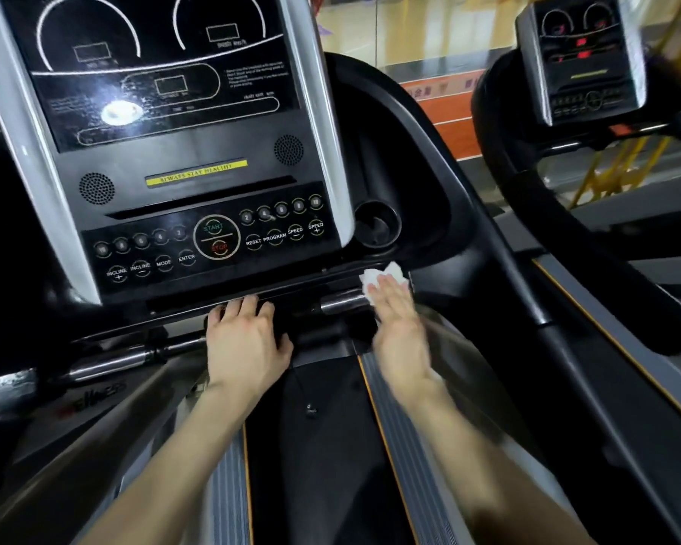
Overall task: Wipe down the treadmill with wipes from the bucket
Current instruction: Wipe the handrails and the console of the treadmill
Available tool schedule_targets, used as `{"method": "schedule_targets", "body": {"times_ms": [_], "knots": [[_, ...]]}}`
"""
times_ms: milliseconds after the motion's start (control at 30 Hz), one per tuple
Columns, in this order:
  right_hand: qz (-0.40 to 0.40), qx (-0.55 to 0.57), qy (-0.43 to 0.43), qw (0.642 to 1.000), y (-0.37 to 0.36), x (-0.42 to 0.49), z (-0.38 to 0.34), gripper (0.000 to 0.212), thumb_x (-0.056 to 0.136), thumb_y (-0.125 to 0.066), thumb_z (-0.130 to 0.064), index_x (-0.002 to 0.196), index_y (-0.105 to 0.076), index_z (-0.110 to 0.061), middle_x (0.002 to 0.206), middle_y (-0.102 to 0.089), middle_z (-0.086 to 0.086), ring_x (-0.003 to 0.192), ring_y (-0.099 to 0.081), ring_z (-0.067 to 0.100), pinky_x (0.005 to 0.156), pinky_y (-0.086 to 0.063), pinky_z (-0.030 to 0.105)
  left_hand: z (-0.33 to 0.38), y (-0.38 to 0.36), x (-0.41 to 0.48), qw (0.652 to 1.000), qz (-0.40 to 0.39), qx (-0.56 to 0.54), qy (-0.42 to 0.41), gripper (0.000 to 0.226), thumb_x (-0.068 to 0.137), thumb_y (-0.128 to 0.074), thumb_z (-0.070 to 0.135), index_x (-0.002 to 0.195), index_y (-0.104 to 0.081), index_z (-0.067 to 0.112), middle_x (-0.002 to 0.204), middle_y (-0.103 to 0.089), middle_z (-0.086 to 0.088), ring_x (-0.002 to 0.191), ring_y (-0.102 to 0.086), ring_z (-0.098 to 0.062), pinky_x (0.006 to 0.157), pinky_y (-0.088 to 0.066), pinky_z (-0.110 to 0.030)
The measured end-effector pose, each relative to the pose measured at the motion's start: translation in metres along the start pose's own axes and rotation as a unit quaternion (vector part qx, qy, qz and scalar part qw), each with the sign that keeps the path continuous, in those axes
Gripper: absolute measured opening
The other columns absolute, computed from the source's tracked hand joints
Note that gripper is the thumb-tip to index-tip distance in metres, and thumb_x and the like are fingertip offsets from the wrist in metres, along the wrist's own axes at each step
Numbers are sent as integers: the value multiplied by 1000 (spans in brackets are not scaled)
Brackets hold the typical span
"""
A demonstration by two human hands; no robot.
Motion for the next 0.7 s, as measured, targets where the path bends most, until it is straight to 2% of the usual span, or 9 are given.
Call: {"method": "schedule_targets", "body": {"times_ms": [100, 167, 233, 300, 367, 467, 567, 633, 700], "knots": [[-91, 29, 125, 988, -28, -15, -48, 69, 85, -35, 7, 148, -61, -6, 161, -50, 10, 155, -38, 24, 129, -29, 47, 9, 7, 10, 998, -38, 42, -5, 52, 78, -75, 55, 112, -75, 16, 108, -71, -8, 102, -67, -33, 88, -50, -45], [-95, 17, 160, 982, -8, -4, -21, 67, 84, -36, 3, 144, -64, -6, 157, -55, 11, 152, -44, 28, 131, -24, 41, 10, 9, 14, 997, -54, 62, -9, 52, 81, -72, 59, 113, -74, 19, 108, -71, -7, 102, -68, -31, 87, -51, -44], [-16, -38, 124, 991, 34, 14, 23, 52, 88, -52, 5, 137, -68, -2, 147, -63, 16, 146, -50, 34, 132, -22, 39, 13, 9, 16, 997, -52, 64, -13, 54, 83, -70, 62, 116, -72, 19, 109, -72, -8, 103, -69, -32, 89, -50, -45], [100, -86, 91, 987, 77, 27, 64, 37, 100, -62, -3, 137, -63, 1, 143, -63, 21, 143, -53, 39, 126, -34, 53, 24, 7, 19, 998, -37, 34, -27, 56, 86, -70, 61, 121, -70, 18, 112, -72, -8, 107, -68, -33, 94, -50, -47], [160, -94, 37, 982, 85, 34, 82, 53, 95, -57, 17, 144, -54, -2, 149, -58, 23, 148, -47, 40, 121, -37, 60, 44, 3, 25, 997, -27, 0, -68, 62, 89, -66, 60, 135, -63, 18, 125, -69, -8, 118, -65, -32, 104, -47, -47], [63, -72, 45, 994, 34, 18, 56, 83, 77, -65, 29, 152, -52, -1, 161, -47, 19, 156, -36, 33, 127, -29, 55, 82, -4, 36, 991, -53, -55, -111, 81, 96, -58, 62, 160, -41, 15, 148, -57, -8, 138, -54, -30, 117, -41, -44], [-16, -98, 145, 984, 35, 3, 57, 80, 80, -63, 20, 155, -50, -4, 164, -46, 13, 157, -36, 28, 129, -29, 47, 96, -17, 40, 987, -83, -69, -116, 97, 93, -60, 66, 166, -23, 13, 153, -45, -8, 141, -44, -30, 118, -38, -44], [42, -120, 73, 989, 75, 9, 81, 63, 93, -60, -1, 156, -51, -7, 163, -47, 15, 156, -37, 30, 126, -34, 51, 94, -25, 36, 988, -78, -50, -123, 105, 88, -65, 65, 167, -19, 12, 150, -44, -7, 137, -44, -28, 117, -38, -43], [108, -132, -47, 984, 97, 15, 90, 62, 93, -47, -6, 155, -50, -3, 161, -46, 21, 156, -36, 37, 127, -30, 57, 94, -29, 33, 990, -67, -34, -121, 108, 85, -66, 64, 166, -19, 11, 146, -45, -6, 132, -45, -28, 114, -39, -42]]}}
Point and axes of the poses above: each hand's wrist, its own x-axis towards the middle knuckle, its own y-axis out of the back of the hand, z = x × y, the point moved 2 cm from there along x, towards the middle knuckle
